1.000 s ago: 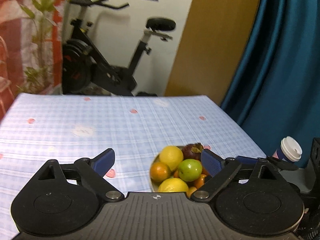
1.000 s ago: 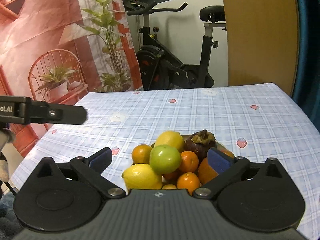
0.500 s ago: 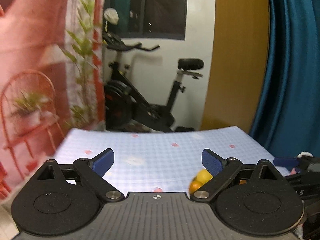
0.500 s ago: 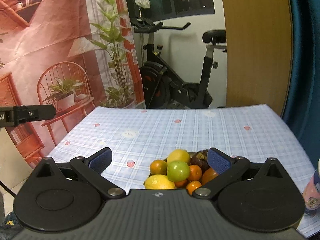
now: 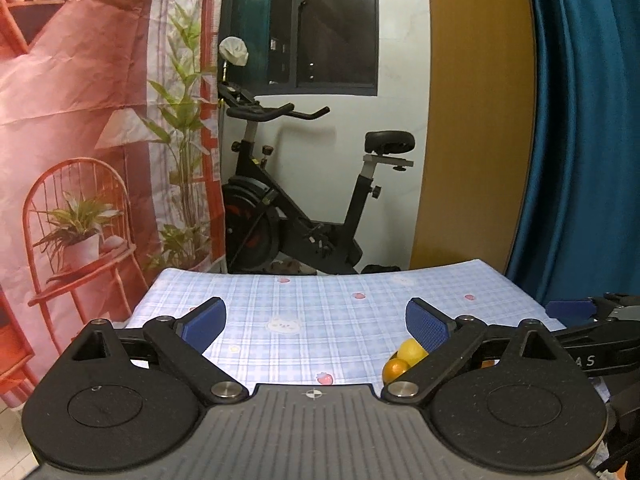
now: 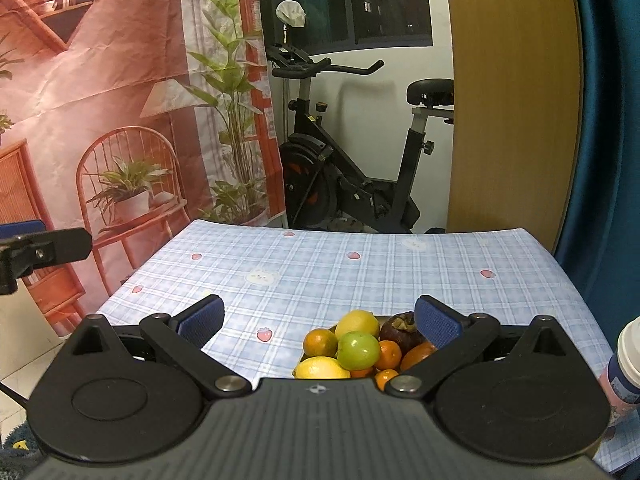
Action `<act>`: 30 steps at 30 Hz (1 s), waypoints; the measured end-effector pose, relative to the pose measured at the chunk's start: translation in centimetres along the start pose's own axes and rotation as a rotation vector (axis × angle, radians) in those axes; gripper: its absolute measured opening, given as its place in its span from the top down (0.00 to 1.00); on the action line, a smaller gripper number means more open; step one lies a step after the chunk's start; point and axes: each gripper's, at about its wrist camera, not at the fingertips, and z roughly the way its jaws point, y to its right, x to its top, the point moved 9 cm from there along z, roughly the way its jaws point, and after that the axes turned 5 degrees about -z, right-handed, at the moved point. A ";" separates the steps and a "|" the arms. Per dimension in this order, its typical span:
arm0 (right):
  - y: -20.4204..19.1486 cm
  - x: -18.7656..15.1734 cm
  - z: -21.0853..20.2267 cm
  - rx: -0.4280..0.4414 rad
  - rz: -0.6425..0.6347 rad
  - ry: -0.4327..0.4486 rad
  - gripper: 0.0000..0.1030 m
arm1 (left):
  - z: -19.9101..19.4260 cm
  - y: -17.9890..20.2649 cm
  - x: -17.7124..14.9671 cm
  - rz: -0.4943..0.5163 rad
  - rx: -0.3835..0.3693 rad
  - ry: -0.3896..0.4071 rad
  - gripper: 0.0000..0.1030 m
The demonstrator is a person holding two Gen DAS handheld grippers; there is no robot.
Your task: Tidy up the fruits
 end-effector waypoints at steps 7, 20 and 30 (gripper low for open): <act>0.0 -0.2 0.0 -0.001 -0.001 -0.008 0.00 | -0.1 -0.7 -0.5 -0.020 0.039 -0.009 0.04; 0.0 -0.2 0.0 -0.002 -0.007 -0.008 0.00 | -0.7 -0.9 -0.4 -0.039 0.054 -0.005 0.04; -0.1 -0.2 0.0 -0.004 -0.010 -0.008 0.00 | -0.7 -0.9 -0.4 -0.043 0.055 -0.005 0.04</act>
